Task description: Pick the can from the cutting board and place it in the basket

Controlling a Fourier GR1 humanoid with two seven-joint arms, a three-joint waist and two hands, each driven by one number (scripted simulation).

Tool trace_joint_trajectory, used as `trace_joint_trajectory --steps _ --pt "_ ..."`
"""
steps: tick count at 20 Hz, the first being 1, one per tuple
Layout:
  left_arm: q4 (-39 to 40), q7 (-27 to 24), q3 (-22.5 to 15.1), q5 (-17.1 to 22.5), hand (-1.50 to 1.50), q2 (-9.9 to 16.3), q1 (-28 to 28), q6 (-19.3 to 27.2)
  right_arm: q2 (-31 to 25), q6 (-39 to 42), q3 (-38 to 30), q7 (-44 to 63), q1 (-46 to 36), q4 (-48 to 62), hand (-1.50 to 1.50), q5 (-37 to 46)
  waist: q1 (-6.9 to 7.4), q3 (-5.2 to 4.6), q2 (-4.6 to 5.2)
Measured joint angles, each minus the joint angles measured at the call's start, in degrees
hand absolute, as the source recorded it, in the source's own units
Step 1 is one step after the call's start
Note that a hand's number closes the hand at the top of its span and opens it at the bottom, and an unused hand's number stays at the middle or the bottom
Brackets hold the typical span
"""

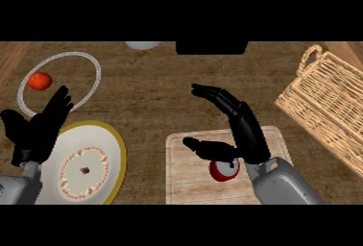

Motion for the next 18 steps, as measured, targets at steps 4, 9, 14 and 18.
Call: trace_joint_trajectory --steps 4,9,14,18 --pt "0.9 0.0 0.9 0.9 0.00 0.2 0.0 -1.5 4.9 -2.1 3.1 17.7 -5.5 -2.5 -1.50 9.2 0.00 -0.05 -0.26" --pt "1.8 0.3 1.7 1.0 0.00 0.4 0.1 -1.7 3.3 7.2 3.2 39.5 -12.4 -5.3 -1.50 14.4 -1.05 -0.20 -0.86" --pt "2.4 0.3 1.8 0.8 0.00 0.4 0.3 -1.5 -3.3 20.0 1.7 56.8 -19.5 -5.0 -1.50 19.0 -2.09 -0.31 -1.35" --pt "2.3 0.6 2.2 1.0 0.00 0.6 0.2 -1.9 -6.3 30.6 -2.2 67.0 -25.2 -8.7 -1.50 15.5 -2.04 -0.18 -1.29"
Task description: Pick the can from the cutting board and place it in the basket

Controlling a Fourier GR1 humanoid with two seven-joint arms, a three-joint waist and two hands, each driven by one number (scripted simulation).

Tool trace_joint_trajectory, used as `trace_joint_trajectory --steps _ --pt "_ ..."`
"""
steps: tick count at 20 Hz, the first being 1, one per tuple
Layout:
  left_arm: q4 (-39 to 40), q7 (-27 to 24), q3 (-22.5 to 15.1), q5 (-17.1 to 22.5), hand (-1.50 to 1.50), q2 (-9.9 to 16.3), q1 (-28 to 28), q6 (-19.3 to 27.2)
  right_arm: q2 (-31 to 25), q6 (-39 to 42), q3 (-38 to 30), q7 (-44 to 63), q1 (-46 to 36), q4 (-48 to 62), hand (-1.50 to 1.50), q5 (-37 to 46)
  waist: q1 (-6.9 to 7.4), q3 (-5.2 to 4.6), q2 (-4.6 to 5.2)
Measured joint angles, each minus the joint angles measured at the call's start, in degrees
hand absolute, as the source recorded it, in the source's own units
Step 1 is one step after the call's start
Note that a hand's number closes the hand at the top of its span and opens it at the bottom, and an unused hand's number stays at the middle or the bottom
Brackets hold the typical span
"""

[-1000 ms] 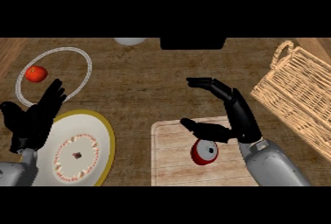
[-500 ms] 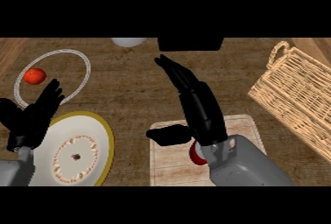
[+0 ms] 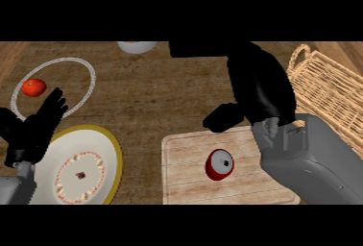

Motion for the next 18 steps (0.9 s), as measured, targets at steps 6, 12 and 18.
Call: trace_joint_trajectory --steps 6,12,18 --pt "0.7 -0.3 0.6 0.2 0.00 0.0 -0.7 -0.7 -1.6 7.8 -4.8 4.5 -2.7 -2.8 -1.50 -13.5 0.14 0.10 0.31" --pt "0.6 -0.6 1.4 0.2 0.00 0.3 0.2 -1.1 -6.3 10.6 -8.9 7.1 0.3 -11.0 -1.50 -26.4 -0.11 0.22 0.31" --pt "0.5 -0.3 1.7 -0.3 0.00 -0.2 -0.4 -1.0 -11.9 9.2 -12.5 9.4 7.1 -24.6 -1.50 -32.2 -0.17 0.27 0.53"
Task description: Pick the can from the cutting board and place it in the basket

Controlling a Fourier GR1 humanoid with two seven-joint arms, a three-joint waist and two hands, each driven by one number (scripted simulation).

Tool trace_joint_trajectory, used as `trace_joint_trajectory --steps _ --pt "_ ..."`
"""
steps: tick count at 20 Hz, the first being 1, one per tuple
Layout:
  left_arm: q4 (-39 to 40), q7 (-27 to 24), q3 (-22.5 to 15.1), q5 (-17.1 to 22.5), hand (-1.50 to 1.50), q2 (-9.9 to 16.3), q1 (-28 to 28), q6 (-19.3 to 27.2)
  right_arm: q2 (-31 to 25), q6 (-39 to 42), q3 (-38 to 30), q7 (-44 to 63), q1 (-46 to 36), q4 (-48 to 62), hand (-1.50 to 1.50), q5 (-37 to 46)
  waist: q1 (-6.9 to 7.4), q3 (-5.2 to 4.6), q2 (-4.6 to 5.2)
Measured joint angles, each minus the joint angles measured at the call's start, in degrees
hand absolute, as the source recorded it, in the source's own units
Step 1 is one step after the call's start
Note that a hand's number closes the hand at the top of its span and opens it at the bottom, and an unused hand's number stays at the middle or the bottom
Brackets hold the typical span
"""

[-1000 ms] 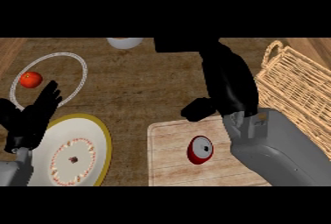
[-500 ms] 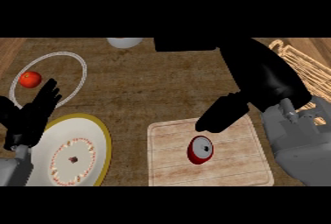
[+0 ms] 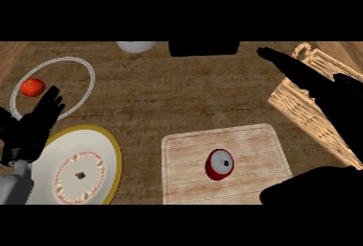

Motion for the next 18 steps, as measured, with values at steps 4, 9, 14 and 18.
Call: trace_joint_trajectory --steps 4,9,14,18 --pt "0.3 -0.1 -0.3 -0.6 0.00 -1.1 -0.9 -0.1 -1.9 -1.7 0.3 -1.1 8.4 -7.5 -1.50 2.4 0.65 0.03 0.37" --pt "0.5 1.2 -0.8 -1.7 0.00 -2.1 -2.6 -0.1 -1.0 -3.9 4.1 -4.0 17.3 -10.8 -1.50 11.2 1.56 0.06 0.72" --pt "1.6 1.0 -0.3 -2.5 0.00 -3.1 -3.8 -0.6 3.8 -7.7 10.4 -9.9 24.7 -7.5 -1.50 25.1 2.25 0.08 0.92" --pt "1.4 0.5 0.4 -2.7 0.00 -3.2 -3.0 -2.0 8.4 -12.9 12.8 -15.0 29.0 -2.9 -1.50 32.3 2.58 0.09 0.99"
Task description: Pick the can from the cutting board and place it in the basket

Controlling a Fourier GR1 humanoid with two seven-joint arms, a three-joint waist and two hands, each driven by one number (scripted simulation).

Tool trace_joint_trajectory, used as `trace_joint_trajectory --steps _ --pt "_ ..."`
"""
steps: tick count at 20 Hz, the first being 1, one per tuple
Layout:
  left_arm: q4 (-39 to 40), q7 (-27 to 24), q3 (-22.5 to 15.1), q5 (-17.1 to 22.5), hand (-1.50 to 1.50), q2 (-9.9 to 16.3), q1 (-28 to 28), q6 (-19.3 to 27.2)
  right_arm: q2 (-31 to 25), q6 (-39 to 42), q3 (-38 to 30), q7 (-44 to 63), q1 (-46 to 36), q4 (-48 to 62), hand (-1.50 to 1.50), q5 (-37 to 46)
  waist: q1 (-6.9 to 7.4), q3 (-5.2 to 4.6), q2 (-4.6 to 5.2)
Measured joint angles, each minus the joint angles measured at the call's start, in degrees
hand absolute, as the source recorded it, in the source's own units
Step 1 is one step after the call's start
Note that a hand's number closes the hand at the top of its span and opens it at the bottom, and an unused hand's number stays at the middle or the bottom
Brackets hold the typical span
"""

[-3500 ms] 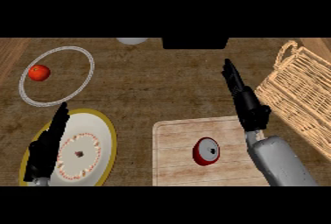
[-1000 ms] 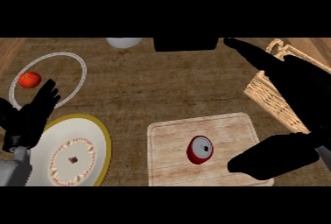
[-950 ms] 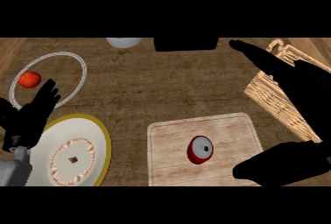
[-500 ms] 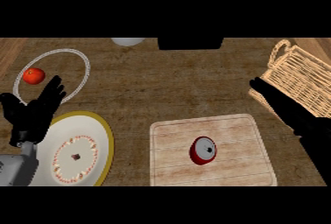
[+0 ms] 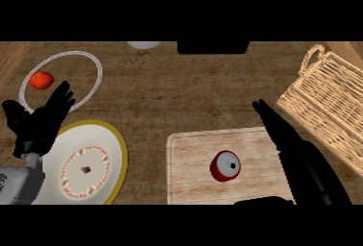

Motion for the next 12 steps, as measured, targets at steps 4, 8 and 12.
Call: trace_joint_trajectory --steps 4,8,12 --pt "0.7 0.3 0.8 -0.9 0.00 -0.6 -0.8 -0.9 4.4 -2.8 0.6 -4.0 0.9 6.3 -1.50 3.3 0.15 -0.02 0.03" --pt "0.7 0.1 1.8 -1.7 0.00 -1.2 -0.5 -1.6 6.8 -3.5 1.3 -7.1 2.6 12.6 -1.50 5.4 0.22 -0.01 0.06" --pt "-0.4 -0.1 2.3 -3.1 0.00 -2.5 0.9 -2.0 8.5 -1.9 0.9 -8.9 3.5 16.3 -1.50 6.2 0.23 -0.01 0.03"
